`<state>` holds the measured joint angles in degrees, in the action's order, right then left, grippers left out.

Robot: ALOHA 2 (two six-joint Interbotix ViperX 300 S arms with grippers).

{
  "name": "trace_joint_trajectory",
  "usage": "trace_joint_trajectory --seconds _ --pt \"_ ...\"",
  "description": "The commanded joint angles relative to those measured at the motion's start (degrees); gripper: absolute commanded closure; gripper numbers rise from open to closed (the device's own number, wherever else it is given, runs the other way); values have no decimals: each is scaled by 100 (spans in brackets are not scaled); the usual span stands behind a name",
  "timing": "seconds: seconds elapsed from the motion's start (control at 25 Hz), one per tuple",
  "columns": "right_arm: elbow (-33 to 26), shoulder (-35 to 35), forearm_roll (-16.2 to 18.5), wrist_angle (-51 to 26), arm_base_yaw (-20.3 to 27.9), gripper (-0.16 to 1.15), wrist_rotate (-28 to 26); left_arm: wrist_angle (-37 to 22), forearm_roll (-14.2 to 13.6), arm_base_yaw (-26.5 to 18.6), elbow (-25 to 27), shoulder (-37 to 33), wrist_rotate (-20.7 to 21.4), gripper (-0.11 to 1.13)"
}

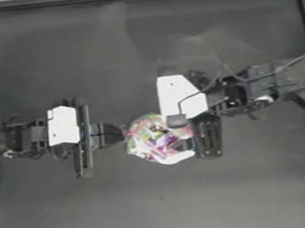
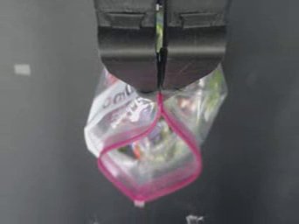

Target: Put candy in bag

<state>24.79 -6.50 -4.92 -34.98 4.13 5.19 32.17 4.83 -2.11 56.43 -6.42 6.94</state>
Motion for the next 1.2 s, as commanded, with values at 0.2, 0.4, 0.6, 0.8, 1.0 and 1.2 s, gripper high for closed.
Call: trace_joint_trajectory --seconds 0.2,0.4,0.6,0.8,1.0,1.2 --pt "448 -721 141 369 9 4 -369 18 -18 9 -70 -325 9 98" --pt "756 -1037 272 527 9 4 -642 18 -18 9 -44 -431 9 99" --pt "1037 -1301 325 721 9 4 -800 18 0 9 114 -642 97 98" --pt "1204 -1468 352 773 9 4 -896 18 18 9 220 -800 97 98" --pt "1336 -1617 396 809 9 4 -1020 18 18 9 334 -835 97 98" --pt "1433 -1688 431 853 9 4 -1116 18 18 9 404 -773 97 98"
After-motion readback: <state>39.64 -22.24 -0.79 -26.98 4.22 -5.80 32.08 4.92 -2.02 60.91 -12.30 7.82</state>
